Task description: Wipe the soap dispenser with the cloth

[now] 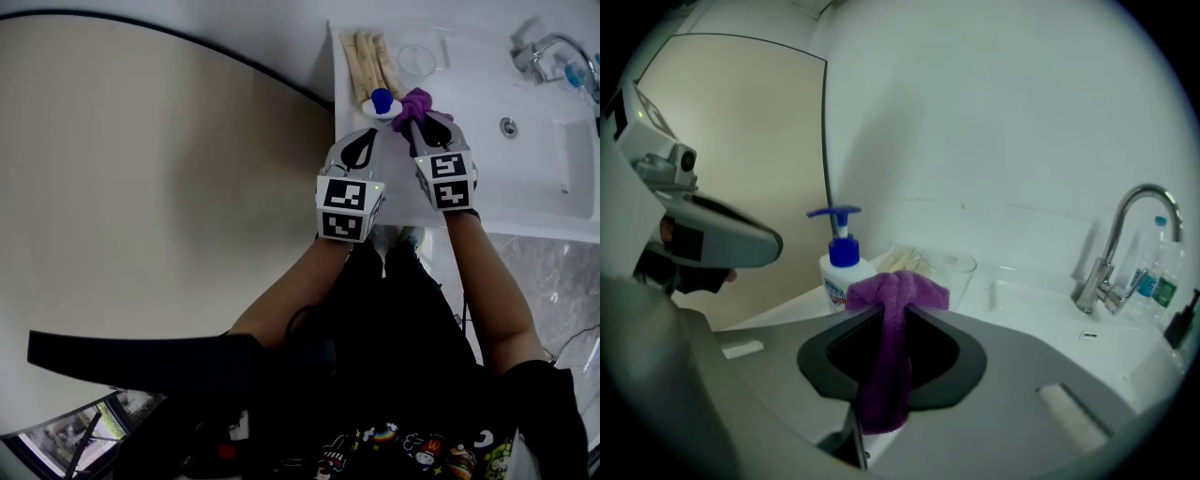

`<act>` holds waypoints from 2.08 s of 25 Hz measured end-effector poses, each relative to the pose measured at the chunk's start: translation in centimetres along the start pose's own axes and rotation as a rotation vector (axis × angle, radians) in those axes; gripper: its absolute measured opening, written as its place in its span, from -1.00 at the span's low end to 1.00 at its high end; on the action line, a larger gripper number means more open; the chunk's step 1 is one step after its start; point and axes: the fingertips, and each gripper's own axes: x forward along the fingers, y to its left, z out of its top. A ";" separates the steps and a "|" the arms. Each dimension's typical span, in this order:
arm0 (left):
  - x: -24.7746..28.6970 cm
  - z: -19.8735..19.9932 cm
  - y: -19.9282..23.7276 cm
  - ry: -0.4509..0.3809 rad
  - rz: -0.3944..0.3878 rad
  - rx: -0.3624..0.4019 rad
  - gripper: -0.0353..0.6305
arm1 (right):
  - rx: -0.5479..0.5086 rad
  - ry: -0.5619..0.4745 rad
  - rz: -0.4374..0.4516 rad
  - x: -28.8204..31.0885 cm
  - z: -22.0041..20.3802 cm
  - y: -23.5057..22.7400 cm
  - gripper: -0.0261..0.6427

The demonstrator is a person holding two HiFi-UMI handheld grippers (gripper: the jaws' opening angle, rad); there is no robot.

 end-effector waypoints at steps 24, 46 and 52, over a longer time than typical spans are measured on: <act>-4.4 -2.9 7.7 -0.009 -0.108 0.014 -0.89 | 0.072 -0.168 -0.079 0.0 6.9 11.7 -0.66; -4.3 -6.8 11.3 0.080 -0.068 -0.037 -0.89 | 0.181 0.026 -0.110 6.7 0.0 11.9 -0.66; -4.4 -6.1 11.0 0.073 -0.080 -0.039 -0.89 | 0.138 0.055 -0.092 5.9 0.1 12.3 -0.66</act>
